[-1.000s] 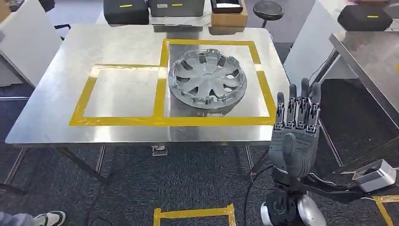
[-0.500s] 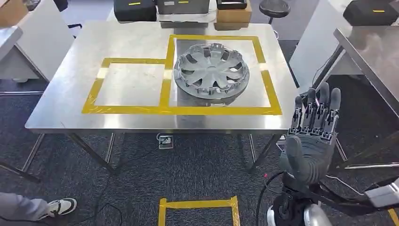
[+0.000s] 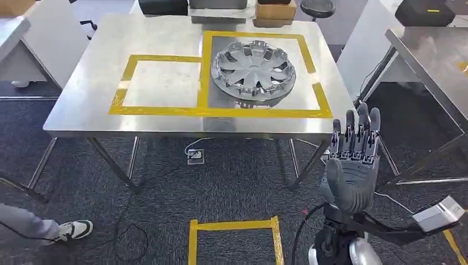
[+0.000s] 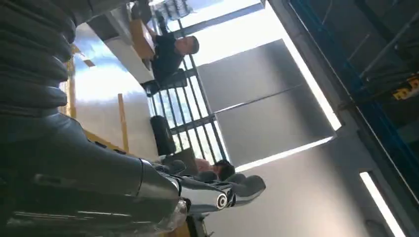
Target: Take the parts from the cabinet and place them on the table.
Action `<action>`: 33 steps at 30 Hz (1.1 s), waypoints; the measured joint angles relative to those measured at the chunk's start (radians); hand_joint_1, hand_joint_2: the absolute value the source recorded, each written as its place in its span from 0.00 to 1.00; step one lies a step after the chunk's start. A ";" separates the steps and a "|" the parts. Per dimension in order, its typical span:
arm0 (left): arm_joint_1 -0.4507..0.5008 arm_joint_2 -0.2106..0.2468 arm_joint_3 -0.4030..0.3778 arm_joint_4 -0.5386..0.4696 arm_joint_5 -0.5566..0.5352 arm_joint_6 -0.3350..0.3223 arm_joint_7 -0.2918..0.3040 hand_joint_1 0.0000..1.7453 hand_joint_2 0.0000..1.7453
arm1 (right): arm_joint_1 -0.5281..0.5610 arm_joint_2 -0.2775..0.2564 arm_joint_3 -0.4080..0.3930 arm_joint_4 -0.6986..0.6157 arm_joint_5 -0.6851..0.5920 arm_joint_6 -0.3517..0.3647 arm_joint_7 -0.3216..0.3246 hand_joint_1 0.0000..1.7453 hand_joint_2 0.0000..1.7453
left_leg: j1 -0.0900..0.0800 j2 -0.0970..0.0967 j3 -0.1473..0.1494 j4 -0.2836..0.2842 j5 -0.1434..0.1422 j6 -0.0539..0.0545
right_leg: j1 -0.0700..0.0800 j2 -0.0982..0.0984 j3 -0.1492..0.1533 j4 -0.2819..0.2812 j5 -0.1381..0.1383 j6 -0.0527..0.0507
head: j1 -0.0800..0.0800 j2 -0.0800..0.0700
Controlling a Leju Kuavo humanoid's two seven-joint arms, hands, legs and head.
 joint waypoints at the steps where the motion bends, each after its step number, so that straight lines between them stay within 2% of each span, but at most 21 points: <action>1: 0.000 0.000 0.000 0.000 0.000 0.000 -0.002 0.00 0.00 | 0.000 -0.001 -0.004 0.000 0.002 0.000 0.000 0.00 1.00 | -0.003 -0.002 -0.014 0.001 0.011 0.004 | 0.000 0.000 -0.020 0.082 -0.057 0.003 | 0.007 0.000; 3: 0.001 0.000 0.000 0.000 0.000 0.003 -0.002 0.00 0.00 | 0.002 -0.002 -0.007 0.000 0.010 -0.008 0.000 0.00 1.00 | -0.013 -0.005 -0.040 0.002 0.031 0.010 | 0.002 0.001 -0.038 0.208 -0.113 -0.001 | 0.023 0.000; 4: 0.001 0.001 0.000 0.000 0.000 0.003 -0.003 0.00 0.00 | 0.005 -0.005 -0.010 0.000 0.012 -0.011 0.002 0.00 1.00 | -0.019 -0.006 -0.053 0.002 0.041 0.013 | 0.005 0.002 -0.023 0.214 -0.099 -0.009 | 0.030 0.000; 7: 0.001 0.001 0.000 0.000 0.000 0.003 -0.003 0.00 0.00 | 0.006 -0.007 -0.013 0.000 0.013 -0.017 0.005 0.00 1.00 | -0.038 -0.009 -0.080 0.001 0.066 0.017 | 0.029 0.005 0.122 0.008 -0.009 -0.059 | 0.041 0.000; 8: 0.000 -0.003 0.000 -0.001 0.000 0.003 -0.003 0.00 0.00 | 0.006 -0.009 -0.014 -0.001 0.013 -0.017 0.005 0.00 1.00 | -0.037 -0.008 -0.084 0.001 0.074 0.018 | 0.045 0.003 0.180 -0.089 -0.020 -0.084 | 0.037 0.000; 9: 0.000 -0.003 0.000 -0.002 0.000 0.004 -0.003 0.00 0.00 | 0.006 -0.010 -0.014 -0.003 0.013 -0.017 0.005 0.00 1.00 | -0.043 -0.008 -0.089 0.001 0.082 0.013 | 0.045 -0.002 0.202 -0.131 -0.030 -0.089 | 0.030 0.000; 10: 0.001 -0.004 0.000 -0.003 0.000 0.004 -0.004 0.00 0.00 | 0.006 -0.010 -0.014 -0.004 0.013 -0.017 0.005 0.00 1.00 | -0.035 -0.005 -0.089 -0.003 0.091 0.006 | 0.050 -0.001 0.194 -0.125 -0.016 -0.080 | 0.027 0.000; 12: 0.001 -0.003 0.000 -0.002 0.000 0.003 -0.003 0.00 0.00 | 0.007 -0.012 -0.016 -0.004 0.012 -0.018 0.005 0.00 1.00 | -0.030 -0.003 -0.089 -0.010 0.107 -0.003 | 0.056 0.001 0.192 -0.137 0.000 -0.092 | 0.040 0.000; 13: 0.001 -0.003 0.000 -0.002 0.000 0.003 -0.001 0.00 0.00 | 0.010 -0.012 -0.015 -0.003 0.011 -0.018 0.005 0.00 1.00 | -0.035 -0.002 -0.093 -0.008 0.103 -0.005 | 0.045 -0.001 0.193 -0.161 0.022 -0.086 | 0.043 0.000; 15: 0.001 -0.004 0.000 -0.002 0.002 0.003 0.004 0.00 0.00 | 0.016 -0.012 -0.015 -0.002 0.008 -0.019 0.006 0.00 1.00 | -0.031 -0.001 -0.117 0.054 0.003 -0.018 | 0.041 -0.004 0.172 -0.169 0.048 -0.088 | 0.030 0.000; 17: 0.001 -0.002 0.000 -0.002 0.002 0.003 0.005 0.00 0.00 | 0.028 -0.012 -0.015 0.002 0.002 -0.021 0.006 0.00 1.00 | -0.021 -0.001 -0.151 0.194 -0.098 -0.033 | 0.040 -0.003 0.142 -0.167 0.068 -0.082 | 0.019 0.000; 18: 0.001 -0.001 0.000 -0.002 0.002 0.003 0.008 0.00 0.00 | 0.032 -0.012 -0.015 0.005 0.002 -0.022 0.006 0.00 1.00 | -0.017 0.000 -0.161 0.255 -0.114 -0.040 | 0.038 -0.004 0.128 -0.164 0.079 -0.079 | 0.018 0.000; 20: 0.001 0.000 0.000 -0.002 0.002 0.003 0.010 0.00 0.00 | 0.042 -0.013 -0.015 0.009 0.000 -0.024 0.006 0.00 1.00 | -0.008 0.002 -0.126 0.259 -0.054 -0.054 | 0.030 -0.005 0.091 -0.149 0.095 -0.069 | 0.016 0.000; 22: 0.001 0.002 0.000 -0.002 0.002 0.003 0.011 0.00 0.00 | 0.046 -0.013 -0.015 0.013 -0.003 -0.026 0.005 0.00 1.00 | 0.003 0.007 -0.022 0.126 0.008 -0.071 | 0.018 -0.005 0.053 -0.119 0.102 -0.057 | 0.014 0.000; 23: -0.001 0.001 0.000 -0.003 0.002 0.003 0.012 0.00 0.00 | 0.048 -0.014 -0.015 0.013 -0.006 -0.027 0.004 0.00 1.00 | 0.009 0.009 0.028 0.042 -0.022 -0.083 | 0.018 -0.005 0.038 -0.099 0.102 -0.050 | 0.008 0.000; 24: -0.001 -0.003 0.000 -0.004 0.002 0.003 0.011 0.00 0.00 | 0.051 -0.015 -0.016 0.012 -0.007 -0.028 0.004 0.00 1.00 | 0.001 0.006 0.060 -0.004 -0.048 -0.079 | 0.020 -0.002 0.022 -0.081 0.102 -0.045 | -0.011 0.000; 25: 0.000 0.000 0.000 -0.004 0.003 0.003 0.013 0.00 0.00 | 0.053 -0.016 -0.016 0.012 -0.006 -0.027 0.003 0.00 1.00 | 0.002 0.005 0.044 0.010 -0.049 -0.055 | 0.024 -0.003 0.021 -0.076 0.106 -0.040 | -0.005 0.000; 28: 0.000 0.000 0.000 -0.003 0.005 0.003 0.013 0.00 0.00 | 0.058 -0.018 -0.017 0.013 -0.007 -0.029 0.003 0.00 1.00 | 0.002 0.005 0.029 0.009 -0.034 -0.019 | 0.018 -0.002 0.014 -0.074 0.121 -0.026 | 0.000 0.000; 30: -0.002 0.001 0.000 -0.003 0.005 0.003 0.013 0.00 0.00 | 0.059 -0.021 -0.019 0.013 -0.007 -0.030 0.003 0.00 1.00 | 0.001 0.004 0.011 0.009 -0.014 0.001 | 0.015 0.002 -0.003 -0.016 0.029 -0.010 | 0.007 0.000; 32: -0.001 0.001 0.000 -0.003 0.005 0.003 0.013 0.00 0.00 | 0.059 -0.021 -0.019 0.014 -0.007 -0.032 0.003 0.00 1.00 | -0.001 0.002 -0.017 0.010 0.008 0.004 | 0.014 0.002 -0.036 0.136 -0.079 -0.002 | 0.018 0.000; 33: -0.001 0.001 0.000 -0.003 0.005 0.003 0.012 0.00 0.00 | 0.059 -0.021 -0.019 0.014 -0.006 -0.032 0.003 0.00 1.00 | -0.004 0.001 -0.031 0.011 0.018 0.005 | 0.014 0.002 -0.044 0.197 -0.106 -0.002 | 0.026 0.000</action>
